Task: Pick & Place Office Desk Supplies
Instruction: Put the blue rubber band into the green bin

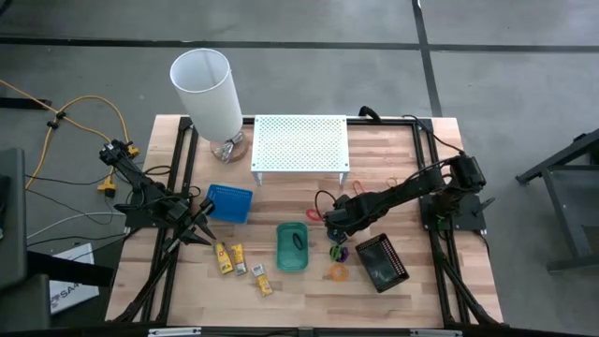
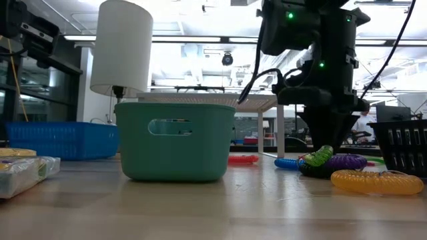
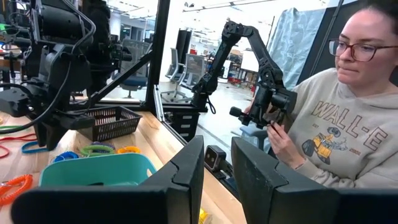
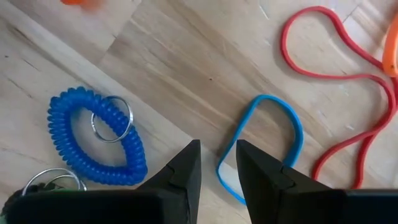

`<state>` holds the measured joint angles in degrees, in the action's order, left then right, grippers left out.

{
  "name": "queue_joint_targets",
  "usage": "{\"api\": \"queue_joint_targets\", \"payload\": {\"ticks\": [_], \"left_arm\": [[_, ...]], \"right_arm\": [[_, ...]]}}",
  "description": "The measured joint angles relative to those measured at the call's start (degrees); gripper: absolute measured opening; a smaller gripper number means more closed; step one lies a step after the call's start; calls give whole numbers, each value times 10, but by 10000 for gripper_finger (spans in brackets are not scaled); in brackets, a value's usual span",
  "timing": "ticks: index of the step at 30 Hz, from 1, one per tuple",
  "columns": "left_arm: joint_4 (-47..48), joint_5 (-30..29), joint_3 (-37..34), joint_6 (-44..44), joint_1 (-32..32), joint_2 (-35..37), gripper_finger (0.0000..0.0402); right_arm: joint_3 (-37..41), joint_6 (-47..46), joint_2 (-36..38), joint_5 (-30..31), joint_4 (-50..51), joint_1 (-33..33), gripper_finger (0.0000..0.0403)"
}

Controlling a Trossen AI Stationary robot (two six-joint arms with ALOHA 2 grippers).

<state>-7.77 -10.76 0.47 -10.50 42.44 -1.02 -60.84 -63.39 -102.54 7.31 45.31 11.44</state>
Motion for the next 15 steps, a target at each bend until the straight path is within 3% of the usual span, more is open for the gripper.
{"api": "queue_joint_targets", "payload": {"ticks": [15], "left_arm": [[0, 0, 0, 0, 0, 0, 79]], "right_arm": [[0, 3, -14, -27, 7, -5, 84]]}}
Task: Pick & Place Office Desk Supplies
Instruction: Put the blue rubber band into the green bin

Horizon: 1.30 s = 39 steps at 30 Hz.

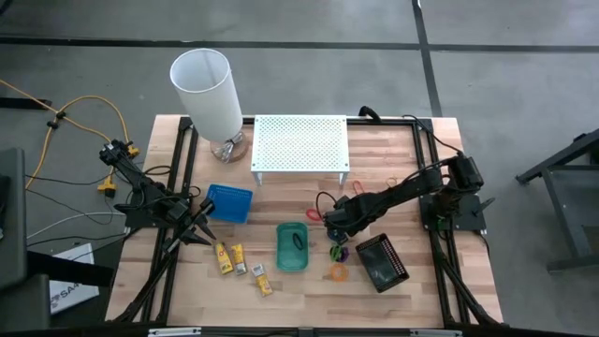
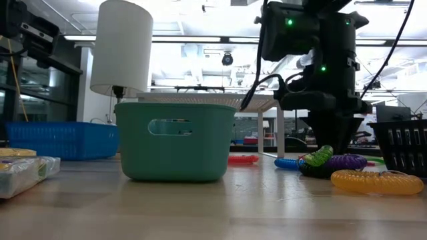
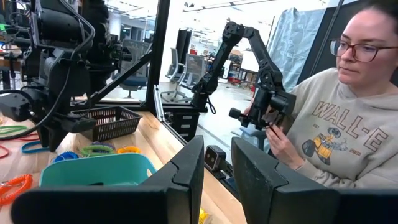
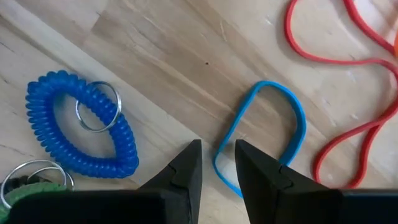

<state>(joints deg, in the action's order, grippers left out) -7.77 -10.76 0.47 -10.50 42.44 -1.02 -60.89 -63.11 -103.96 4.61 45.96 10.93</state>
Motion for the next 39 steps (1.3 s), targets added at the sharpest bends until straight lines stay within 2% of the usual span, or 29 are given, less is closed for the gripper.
{"api": "queue_joint_targets", "payload": {"ticks": [10, 24, 39], "left_arm": [[0, 0, 0, 0, 0, 0, 79], [0, 0, 0, 0, 0, 0, 79], [0, 0, 0, 0, 0, 0, 79]], "right_arm": [[-1, 0, -3, -5, -3, -2, 80], [-1, 3, -4, 0, -5, -2, 6], [2, 44, 15, 30, -2, -3, 3]]}}
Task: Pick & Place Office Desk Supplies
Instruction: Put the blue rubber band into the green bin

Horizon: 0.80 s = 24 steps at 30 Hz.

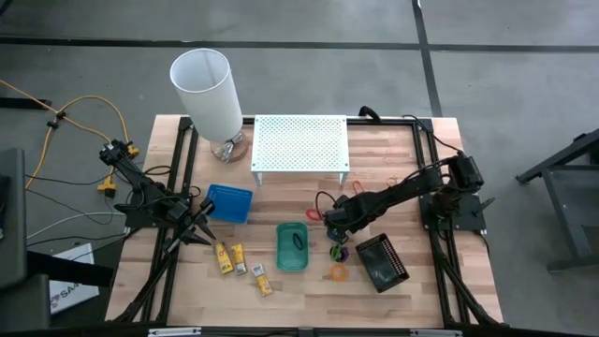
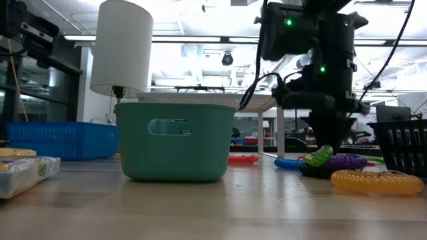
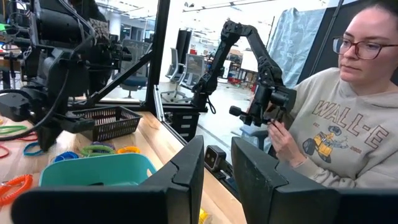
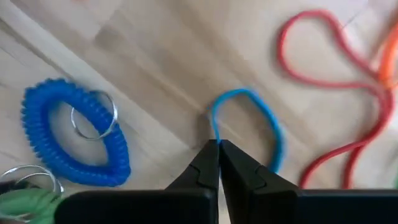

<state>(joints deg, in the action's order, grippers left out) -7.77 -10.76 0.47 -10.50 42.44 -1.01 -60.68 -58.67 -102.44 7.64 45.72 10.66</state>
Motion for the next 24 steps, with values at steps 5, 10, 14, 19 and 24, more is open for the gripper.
{"api": "queue_joint_targets", "payload": {"ticks": [5, 10, 14, 19, 24], "left_arm": [[0, 0, 0, 0, 0, 0, 79], [0, 0, 0, 0, 0, 0, 79], [0, 0, 0, 0, 0, 0, 79], [0, 0, 0, 0, 0, 0, 79], [0, 0, 0, 0, 0, 0, 79]], "right_arm": [[-2, 30, 42, 29, -10, 1, 3], [-2, 60, 96, 55, -18, 1, 2], [-2, 78, 121, 77, -29, 1, 2], [-2, 94, 138, 81, -36, 7, 2], [-2, 116, 136, 75, -68, 7, 2]]}}
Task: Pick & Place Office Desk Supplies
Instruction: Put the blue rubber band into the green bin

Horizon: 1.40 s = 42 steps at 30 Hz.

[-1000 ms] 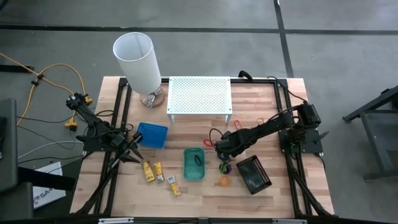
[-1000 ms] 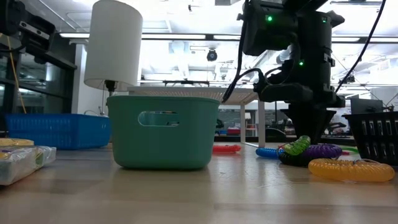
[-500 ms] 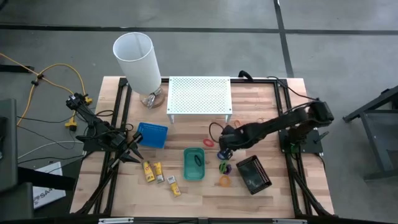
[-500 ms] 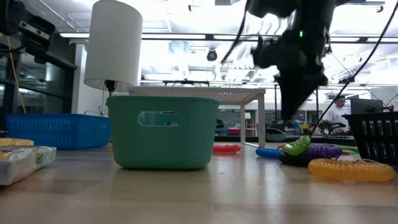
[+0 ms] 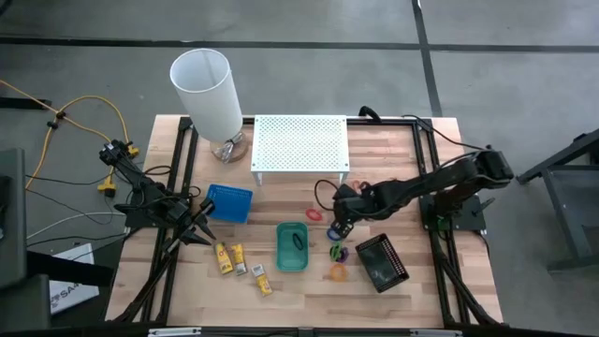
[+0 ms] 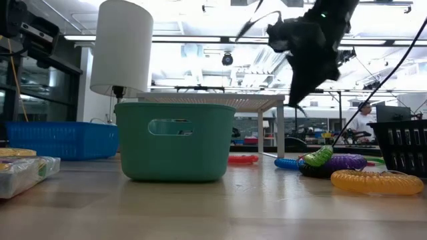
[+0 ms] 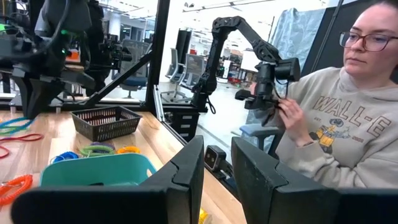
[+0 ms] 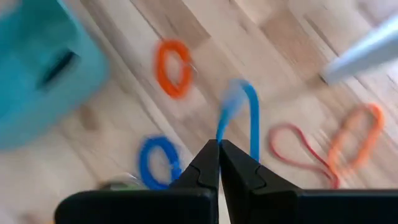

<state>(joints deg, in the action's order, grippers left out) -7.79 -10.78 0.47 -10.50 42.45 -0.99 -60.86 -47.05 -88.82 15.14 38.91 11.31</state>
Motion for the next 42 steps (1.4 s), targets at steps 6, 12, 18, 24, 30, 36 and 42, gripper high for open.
{"api": "queue_joint_targets", "payload": {"ticks": [6, 12, 18, 24, 30, 36, 42], "left_arm": [[0, 0, 0, 0, 0, 0, 79], [0, 0, 0, 0, 0, 0, 79], [0, 0, 0, 0, 0, 0, 79], [0, 0, 0, 0, 0, 0, 79], [0, 0, 0, 0, 0, 0, 79], [-2, 0, 0, 0, 0, -3, 79], [-5, -1, 0, 0, 0, -7, 79]], "right_arm": [[0, 66, 0, -20, -105, 0, 2], [0, 132, 0, -49, -211, 0, 2], [0, 174, -8, -67, -283, 0, 2], [0, 186, -16, -78, -300, 2, 2], [-4, 210, -51, -95, -349, 7, 2], [-47, 235, -106, -113, -359, 13, 2], [-101, 259, -166, -138, -346, 24, 2]]}}
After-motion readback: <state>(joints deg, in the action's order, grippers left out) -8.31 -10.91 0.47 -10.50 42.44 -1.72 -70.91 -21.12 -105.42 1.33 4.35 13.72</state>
